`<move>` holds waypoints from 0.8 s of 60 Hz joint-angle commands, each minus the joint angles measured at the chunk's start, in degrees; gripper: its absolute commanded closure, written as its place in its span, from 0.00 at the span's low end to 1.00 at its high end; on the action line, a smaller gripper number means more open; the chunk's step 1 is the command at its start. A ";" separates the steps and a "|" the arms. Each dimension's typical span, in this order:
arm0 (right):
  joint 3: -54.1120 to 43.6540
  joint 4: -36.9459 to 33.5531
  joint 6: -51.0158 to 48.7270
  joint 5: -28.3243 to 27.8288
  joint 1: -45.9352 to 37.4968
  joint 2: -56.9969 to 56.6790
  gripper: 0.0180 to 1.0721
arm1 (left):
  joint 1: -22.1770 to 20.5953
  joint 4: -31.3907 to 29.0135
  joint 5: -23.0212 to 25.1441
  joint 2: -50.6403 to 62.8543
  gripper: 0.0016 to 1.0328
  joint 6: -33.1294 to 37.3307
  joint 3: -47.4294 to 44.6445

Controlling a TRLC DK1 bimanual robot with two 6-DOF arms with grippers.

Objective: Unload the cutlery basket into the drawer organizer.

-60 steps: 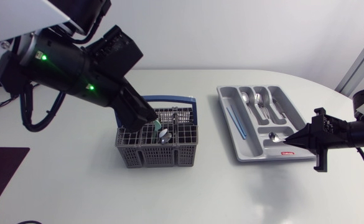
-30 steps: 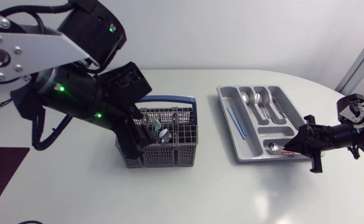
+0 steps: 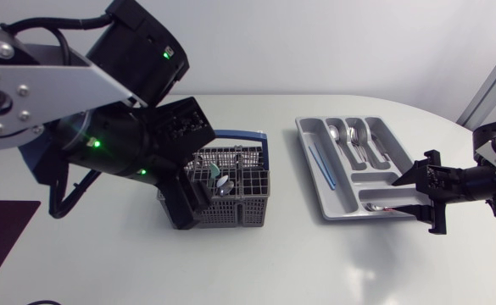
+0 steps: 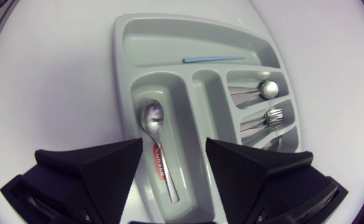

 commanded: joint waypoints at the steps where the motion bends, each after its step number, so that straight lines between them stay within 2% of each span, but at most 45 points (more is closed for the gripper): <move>1: -3.49 -0.71 0.49 -0.26 0.32 -3.74 0.07 | -0.68 1.02 -1.00 -3.00 0.11 4.15 -2.95; 9: -6.57 -2.38 1.81 -1.75 1.73 -10.33 0.04 | 0.28 7.79 -1.00 -8.10 0.08 14.61 -7.17; 17: -9.03 -3.25 3.13 -2.45 3.31 -16.05 0.05 | 1.43 10.42 -0.91 -10.91 0.08 25.25 -8.67; 23: -9.73 -5.10 4.53 -2.98 4.98 -19.48 0.05 | 2.75 12.01 1.64 -12.93 0.09 32.89 -10.86; 28: -10.00 -6.86 5.24 -3.07 6.21 -21.58 0.05 | 3.01 12.36 2.34 -13.37 0.12 38.78 -12.36; 33: -10.79 -7.39 6.73 -3.33 7.88 -23.78 0.05 | 4.06 12.01 5.24 -13.64 0.13 44.23 -12.80; 48: -12.90 -8.26 10.77 -3.33 12.63 -28.09 0.05 | 5.65 7.26 6.21 -6.34 0.13 52.41 -8.14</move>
